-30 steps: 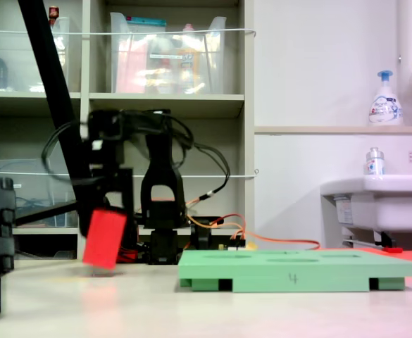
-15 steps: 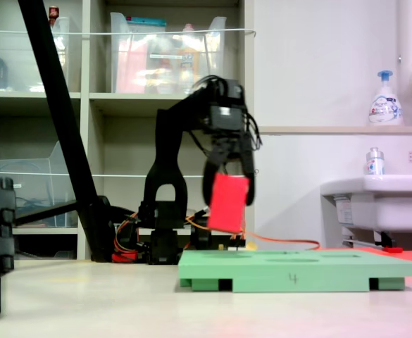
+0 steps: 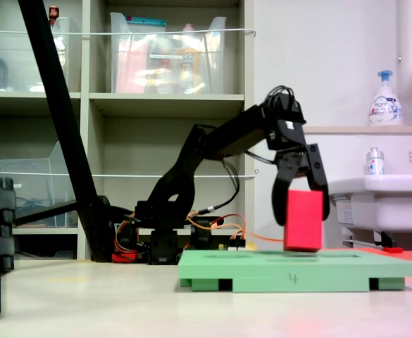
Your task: Put the square block into the corresponding hole
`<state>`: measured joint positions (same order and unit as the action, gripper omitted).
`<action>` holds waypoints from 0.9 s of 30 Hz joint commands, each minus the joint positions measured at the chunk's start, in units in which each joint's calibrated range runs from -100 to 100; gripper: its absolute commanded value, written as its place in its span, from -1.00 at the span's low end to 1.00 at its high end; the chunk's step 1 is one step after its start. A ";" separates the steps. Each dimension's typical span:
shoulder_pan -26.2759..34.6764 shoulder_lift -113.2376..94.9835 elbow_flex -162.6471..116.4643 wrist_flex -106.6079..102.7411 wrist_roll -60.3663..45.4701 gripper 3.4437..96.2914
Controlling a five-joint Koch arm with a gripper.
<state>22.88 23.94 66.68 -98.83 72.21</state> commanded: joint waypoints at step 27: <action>3.03 3.85 4.30 12.11 3.17 -0.57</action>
<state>25.71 28.18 67.66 -91.09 74.95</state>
